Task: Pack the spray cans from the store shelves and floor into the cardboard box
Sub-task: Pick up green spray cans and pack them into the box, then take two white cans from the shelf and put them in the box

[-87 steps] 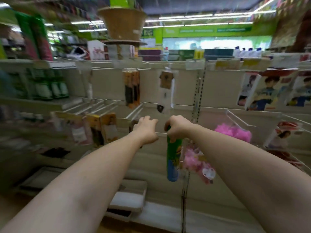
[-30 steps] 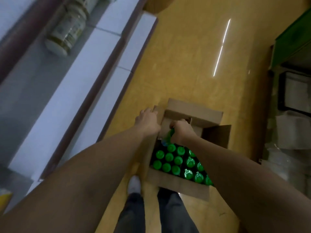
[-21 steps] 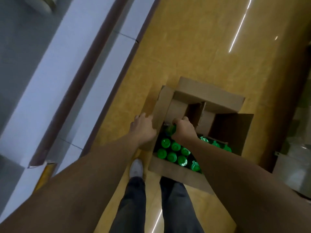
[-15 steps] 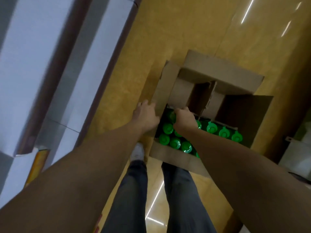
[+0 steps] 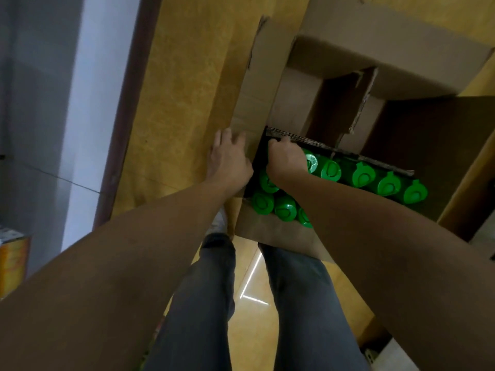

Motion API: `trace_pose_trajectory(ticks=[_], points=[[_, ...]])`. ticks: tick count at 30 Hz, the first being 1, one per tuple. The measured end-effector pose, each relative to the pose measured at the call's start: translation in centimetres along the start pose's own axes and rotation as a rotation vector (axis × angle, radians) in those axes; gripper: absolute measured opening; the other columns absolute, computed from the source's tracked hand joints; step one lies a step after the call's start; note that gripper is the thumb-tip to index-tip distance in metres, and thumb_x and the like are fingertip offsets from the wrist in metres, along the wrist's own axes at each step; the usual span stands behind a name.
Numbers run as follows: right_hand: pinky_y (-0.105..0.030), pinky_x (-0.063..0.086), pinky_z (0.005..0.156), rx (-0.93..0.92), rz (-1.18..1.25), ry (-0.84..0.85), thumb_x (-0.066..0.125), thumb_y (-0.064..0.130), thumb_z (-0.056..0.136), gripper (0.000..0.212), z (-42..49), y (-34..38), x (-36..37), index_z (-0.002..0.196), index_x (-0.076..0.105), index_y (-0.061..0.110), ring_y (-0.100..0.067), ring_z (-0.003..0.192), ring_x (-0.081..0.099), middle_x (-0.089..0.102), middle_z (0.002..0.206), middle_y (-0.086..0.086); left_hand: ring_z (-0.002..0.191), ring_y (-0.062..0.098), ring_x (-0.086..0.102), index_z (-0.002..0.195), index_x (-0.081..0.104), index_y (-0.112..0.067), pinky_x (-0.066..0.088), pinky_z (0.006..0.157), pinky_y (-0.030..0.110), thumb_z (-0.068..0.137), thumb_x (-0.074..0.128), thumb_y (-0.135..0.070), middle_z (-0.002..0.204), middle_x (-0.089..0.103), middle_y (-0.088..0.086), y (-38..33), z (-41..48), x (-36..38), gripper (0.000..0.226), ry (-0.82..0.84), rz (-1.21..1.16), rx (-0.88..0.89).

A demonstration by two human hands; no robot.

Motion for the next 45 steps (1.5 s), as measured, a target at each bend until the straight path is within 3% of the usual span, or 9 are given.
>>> trace_pose_trajectory(ticks=[5,11,18,21,25,29,38,45], points=[[-0.040,0.042,0.074,0.016,0.030,0.007,0.060,0.006,0.094,0.031,0.2,-0.2,0.5,0.124,0.054,0.004,-0.041,0.110,0.058,0.051,0.126,-0.023,0.151,0.034,0.015,0.157,0.030,-0.015,0.029,0.119,0.049,0.097,0.056,-0.025,0.164,0.021,0.015,0.6,-0.1,0.3,0.066,0.014,-0.002,-0.022],[-0.044,0.052,0.086,0.020,0.100,0.096,0.069,0.012,0.088,0.062,-2.8,-1.4,-1.4,0.145,0.045,0.013,-0.039,0.118,0.057,0.050,0.133,-0.018,0.148,0.032,0.021,0.158,0.028,-0.016,0.031,0.115,0.044,0.098,0.058,-0.025,0.162,0.024,0.014,-0.6,-2.8,-2.6,0.068,0.019,-0.061,-0.007],[-0.039,0.046,0.078,0.083,0.136,0.003,0.066,0.018,0.092,0.049,-9.7,-0.8,-7.7,0.137,0.048,0.010,-0.038,0.113,0.058,0.053,0.128,-0.018,0.139,0.033,0.031,0.153,0.034,-0.015,0.037,0.109,0.045,0.097,0.057,-0.027,0.154,0.035,0.014,-3.2,-7.6,-10.6,0.062,-0.047,-0.056,0.037],[-0.038,0.047,0.079,0.088,0.142,-0.067,0.064,0.018,0.094,0.044,-13.3,0.4,-11.6,0.135,0.050,0.011,-0.036,0.111,0.059,0.055,0.126,-0.017,0.136,0.034,0.034,0.153,0.035,-0.016,0.039,0.107,0.046,0.096,0.056,-0.027,0.150,0.039,0.014,-4.3,-10.4,-14.8,0.061,-0.086,-0.030,0.091],[-0.040,0.051,0.091,0.058,0.150,-0.172,0.068,0.019,0.093,0.052,-18.2,2.7,-18.7,0.141,0.048,0.011,-0.034,0.118,0.057,0.055,0.131,-0.016,0.135,0.037,0.037,0.153,0.035,-0.017,0.041,0.107,0.047,0.095,0.058,-0.033,0.147,0.043,0.014,-5.8,-13.4,-21.9,0.064,-0.106,-0.018,0.145],[-0.042,0.052,0.088,0.046,0.099,-0.307,0.065,0.023,0.094,0.050,-23.7,4.3,-26.1,0.140,0.048,0.013,-0.035,0.116,0.059,0.056,0.128,-0.015,0.129,0.037,0.047,0.148,0.042,-0.015,0.050,0.100,0.046,0.090,0.063,-0.037,0.141,0.052,0.015,-7.4,-17.3,-29.6,0.066,-0.106,0.003,0.203],[-0.047,0.053,0.095,0.065,0.047,-0.647,0.071,0.038,0.091,0.063,-38.5,8.3,-41.1,0.145,0.046,0.018,-0.036,0.119,0.056,0.055,0.132,-0.014,0.131,0.037,0.046,0.151,0.041,-0.018,0.048,0.102,0.049,0.090,0.064,-0.037,0.143,0.048,0.015,-11.6,-30.1,-46.8,0.067,-0.419,0.119,0.399],[-0.041,0.048,0.091,-0.098,-0.033,-0.874,0.069,0.040,0.092,0.063,-46.8,12.4,-50.6,0.145,0.046,0.017,-0.035,0.122,0.053,0.055,0.132,-0.014,0.135,0.036,0.042,0.152,0.038,-0.021,0.045,0.104,0.048,0.089,0.064,-0.036,0.149,0.045,0.014,-13.1,-39.4,-56.1,0.070,-0.670,0.175,0.408]])
Point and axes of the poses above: each hand's wrist, its own z-axis towards the middle knuckle, its own x-axis out of the palm, y = z × x, the point moved 1 cm from there along z, towards the middle knuckle
